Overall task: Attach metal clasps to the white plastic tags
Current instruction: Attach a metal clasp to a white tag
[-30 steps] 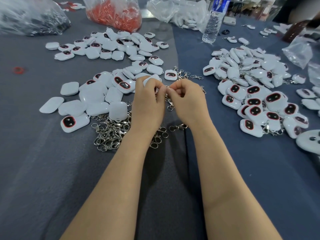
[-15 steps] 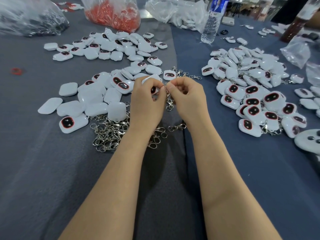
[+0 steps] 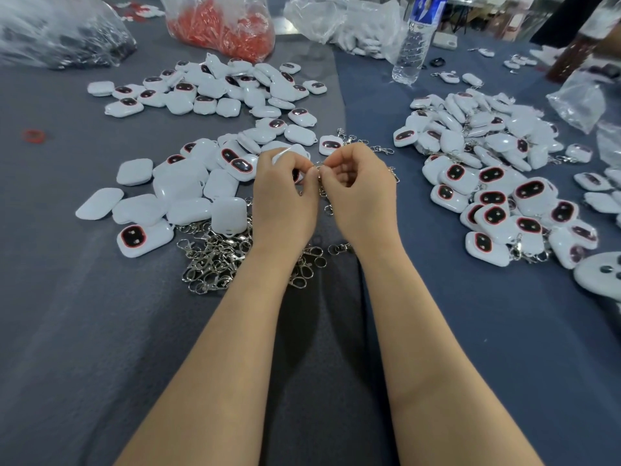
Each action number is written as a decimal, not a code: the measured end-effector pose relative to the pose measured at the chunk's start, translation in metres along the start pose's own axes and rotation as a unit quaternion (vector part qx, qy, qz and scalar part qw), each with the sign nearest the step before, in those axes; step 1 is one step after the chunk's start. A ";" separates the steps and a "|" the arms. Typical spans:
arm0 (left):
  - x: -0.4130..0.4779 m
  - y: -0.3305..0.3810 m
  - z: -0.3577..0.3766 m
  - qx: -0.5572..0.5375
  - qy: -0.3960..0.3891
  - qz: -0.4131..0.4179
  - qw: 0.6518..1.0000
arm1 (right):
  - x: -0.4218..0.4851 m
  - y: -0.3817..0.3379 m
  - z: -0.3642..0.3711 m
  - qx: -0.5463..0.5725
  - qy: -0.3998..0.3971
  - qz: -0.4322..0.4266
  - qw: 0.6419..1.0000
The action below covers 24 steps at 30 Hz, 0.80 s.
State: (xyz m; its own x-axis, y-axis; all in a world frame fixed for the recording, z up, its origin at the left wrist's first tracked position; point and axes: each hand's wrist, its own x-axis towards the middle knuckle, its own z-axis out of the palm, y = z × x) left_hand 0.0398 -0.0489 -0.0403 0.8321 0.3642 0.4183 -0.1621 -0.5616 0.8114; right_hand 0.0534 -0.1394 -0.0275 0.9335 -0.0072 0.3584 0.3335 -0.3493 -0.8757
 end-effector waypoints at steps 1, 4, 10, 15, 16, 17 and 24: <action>0.000 0.000 0.000 0.002 0.001 0.001 1.000 | 0.000 0.000 0.000 0.001 0.001 0.000 1.000; 0.000 0.000 0.000 0.005 0.003 0.001 1.000 | 0.000 0.000 0.000 -0.004 -0.001 0.000 1.000; -0.001 0.002 0.000 0.008 0.002 0.003 1.000 | 0.001 0.001 0.000 0.008 0.001 0.004 1.000; -0.002 0.002 0.000 0.017 0.000 0.005 1.000 | 0.002 0.003 0.001 -0.003 -0.002 0.003 1.000; -0.003 0.002 0.000 0.018 -0.001 0.004 1.000 | 0.003 0.004 0.001 -0.006 -0.004 0.004 1.000; -0.003 0.002 0.000 0.020 -0.003 0.004 1.000 | 0.003 0.005 0.000 -0.008 -0.010 0.007 1.000; -0.003 -0.001 0.000 0.038 -0.025 -0.002 0.999 | 0.005 0.011 -0.001 -0.034 -0.063 0.007 0.997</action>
State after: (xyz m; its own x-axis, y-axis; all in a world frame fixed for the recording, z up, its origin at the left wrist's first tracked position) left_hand 0.0376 -0.0490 -0.0421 0.8584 0.3305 0.3924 -0.1190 -0.6157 0.7790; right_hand 0.0616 -0.1439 -0.0348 0.9487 0.1038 0.2987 0.3143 -0.4124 -0.8551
